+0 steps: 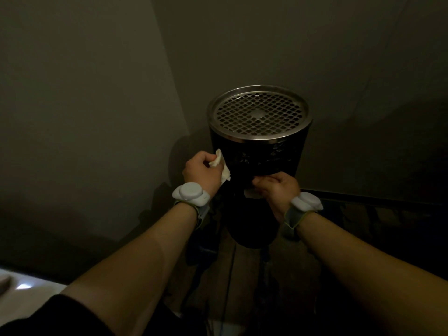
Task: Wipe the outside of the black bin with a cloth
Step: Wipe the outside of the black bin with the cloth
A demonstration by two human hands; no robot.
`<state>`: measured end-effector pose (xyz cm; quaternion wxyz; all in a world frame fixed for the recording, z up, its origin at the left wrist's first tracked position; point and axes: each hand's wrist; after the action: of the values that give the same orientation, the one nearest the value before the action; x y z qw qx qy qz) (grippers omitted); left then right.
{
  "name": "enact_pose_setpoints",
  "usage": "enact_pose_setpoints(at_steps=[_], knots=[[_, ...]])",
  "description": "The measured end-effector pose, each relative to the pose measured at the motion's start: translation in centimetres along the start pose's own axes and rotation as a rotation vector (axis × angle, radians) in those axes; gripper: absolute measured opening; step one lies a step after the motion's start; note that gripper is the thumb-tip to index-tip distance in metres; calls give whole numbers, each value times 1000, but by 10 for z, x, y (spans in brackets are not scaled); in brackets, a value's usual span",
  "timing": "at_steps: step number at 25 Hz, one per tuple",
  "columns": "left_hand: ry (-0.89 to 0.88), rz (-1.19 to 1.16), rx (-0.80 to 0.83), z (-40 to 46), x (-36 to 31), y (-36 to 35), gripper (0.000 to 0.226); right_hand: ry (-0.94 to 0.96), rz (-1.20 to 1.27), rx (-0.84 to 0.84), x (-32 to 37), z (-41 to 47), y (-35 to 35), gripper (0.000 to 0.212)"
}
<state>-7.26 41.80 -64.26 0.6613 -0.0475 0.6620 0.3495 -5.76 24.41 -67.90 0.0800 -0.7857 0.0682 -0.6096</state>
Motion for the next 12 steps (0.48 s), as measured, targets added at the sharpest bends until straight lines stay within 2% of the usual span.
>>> enact_pose_setpoints(at_steps=[4, 7, 12], knots=[[-4, -28, -18, 3, -10, 6, 19, -39, 84, 96, 6, -5, -3, 28], [-56, -53, -28, 4, -19, 14, 15, -33, 66, 106, 11, -8, -5, 25], [-126, -118, -6, -11, -27, 11, 21, -56, 52, 92, 12, -11, -5, 11]])
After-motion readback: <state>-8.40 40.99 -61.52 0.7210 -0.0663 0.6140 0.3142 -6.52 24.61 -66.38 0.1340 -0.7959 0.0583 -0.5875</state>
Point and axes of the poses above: each hand's wrist, its own z-axis towards the middle knuckle, its own y-axis out of the back of the hand, x = y × z, and after that the axes turned 1 degree about x, right-handed
